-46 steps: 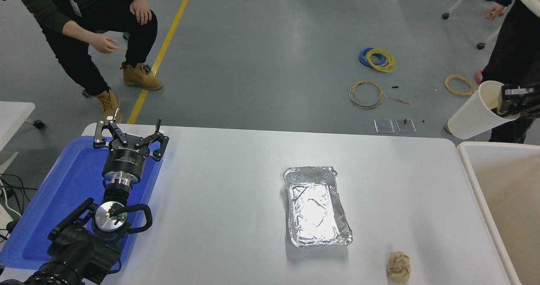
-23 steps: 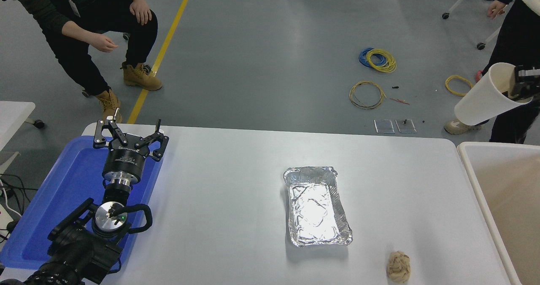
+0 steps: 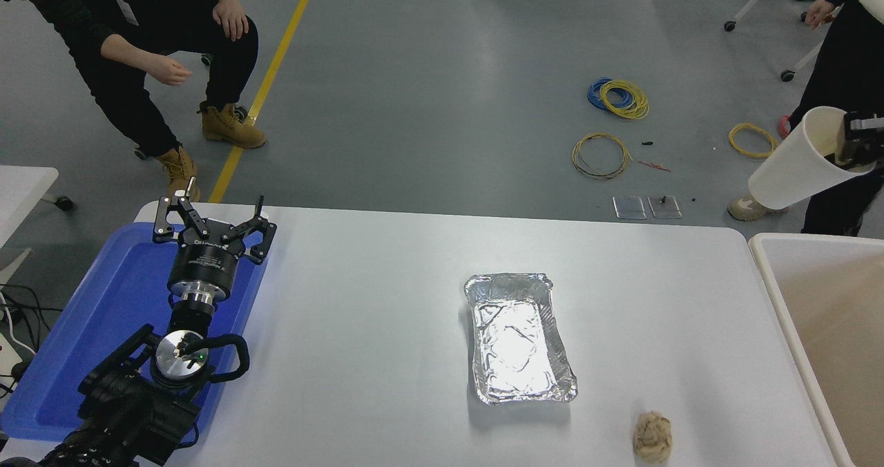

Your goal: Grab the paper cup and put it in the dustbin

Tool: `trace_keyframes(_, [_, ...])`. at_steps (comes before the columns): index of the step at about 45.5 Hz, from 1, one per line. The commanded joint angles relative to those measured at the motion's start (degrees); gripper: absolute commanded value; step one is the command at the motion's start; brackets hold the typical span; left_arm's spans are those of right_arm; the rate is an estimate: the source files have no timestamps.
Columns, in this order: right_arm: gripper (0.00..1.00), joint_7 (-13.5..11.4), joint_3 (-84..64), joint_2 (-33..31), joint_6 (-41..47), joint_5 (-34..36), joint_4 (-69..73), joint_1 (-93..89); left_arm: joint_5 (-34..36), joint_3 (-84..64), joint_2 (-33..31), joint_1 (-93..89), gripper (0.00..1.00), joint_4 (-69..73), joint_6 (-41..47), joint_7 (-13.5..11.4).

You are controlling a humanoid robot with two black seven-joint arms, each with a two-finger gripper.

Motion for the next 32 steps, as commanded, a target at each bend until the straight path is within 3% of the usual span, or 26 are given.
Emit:
trace_keyframes(1, [0.00, -0.23, 0.20, 0.21, -7.04, 0.97, -11.05, -10.88, 0.00, 0.00, 0.05, -0.01, 1.00, 0.00, 0.00, 0.00])
trace_keyframes(11, [0.00, -0.14, 1.08, 0.03, -9.59, 7.47, -26.95, -24.67, 0.09, 0.00, 0.05, -0.01, 1.00, 0.00, 0.00, 0.00])
trace_keyframes(22, [0.00, -0.32, 1.08, 1.26, -15.12, 23.47, -41.02, -42.78, 0.00, 0.00, -0.04, -0.01, 1.00, 0.00, 0.00, 0.00])
trace_keyframes(32, [0.00, -3.57, 3.27, 2.93, -24.00, 30.06, -47.71, -55.00, 0.09, 0.00, -0.04, -0.01, 1.00, 0.00, 0.00, 0.00])
